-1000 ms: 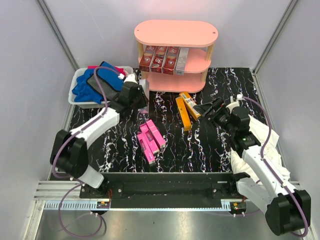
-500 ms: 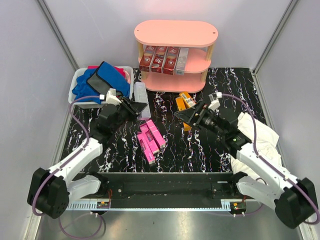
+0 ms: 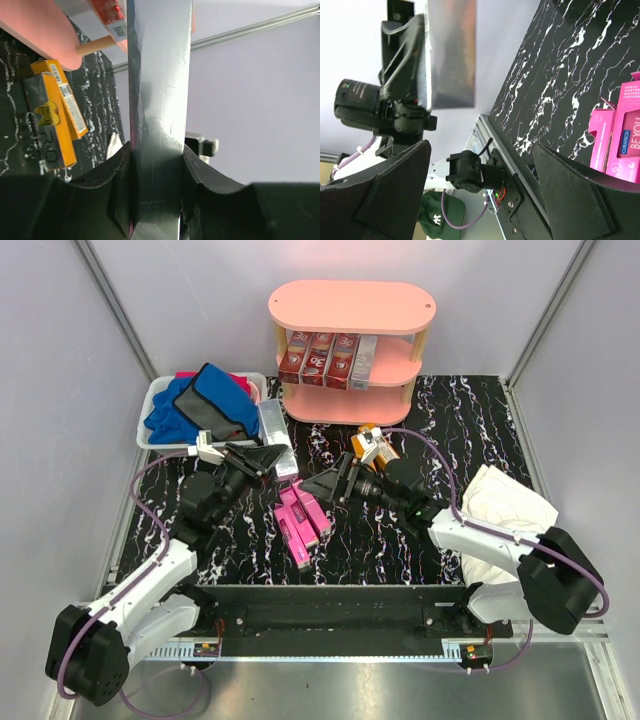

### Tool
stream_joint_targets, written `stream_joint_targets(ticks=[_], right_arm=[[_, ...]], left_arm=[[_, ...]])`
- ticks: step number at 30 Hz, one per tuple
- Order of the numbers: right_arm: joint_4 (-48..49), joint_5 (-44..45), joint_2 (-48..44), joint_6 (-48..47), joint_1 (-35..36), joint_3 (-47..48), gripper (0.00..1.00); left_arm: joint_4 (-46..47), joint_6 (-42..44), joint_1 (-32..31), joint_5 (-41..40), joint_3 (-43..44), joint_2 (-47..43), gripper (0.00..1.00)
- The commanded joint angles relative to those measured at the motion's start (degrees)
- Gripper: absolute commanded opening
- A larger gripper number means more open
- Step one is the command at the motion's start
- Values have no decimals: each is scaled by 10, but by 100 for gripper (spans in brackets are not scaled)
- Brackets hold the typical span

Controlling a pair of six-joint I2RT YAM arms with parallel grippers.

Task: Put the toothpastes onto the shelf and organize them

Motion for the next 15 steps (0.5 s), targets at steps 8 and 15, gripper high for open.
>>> stream_joint_targets(ticks=[8,15], right_arm=[[119,-6,36,-22,5,24,91],[157,-24,73,-8,5,28,85]], left_arm=[[106,-43,2,74,-16,2,33],[96,-40,-8,96,-10,5,34]])
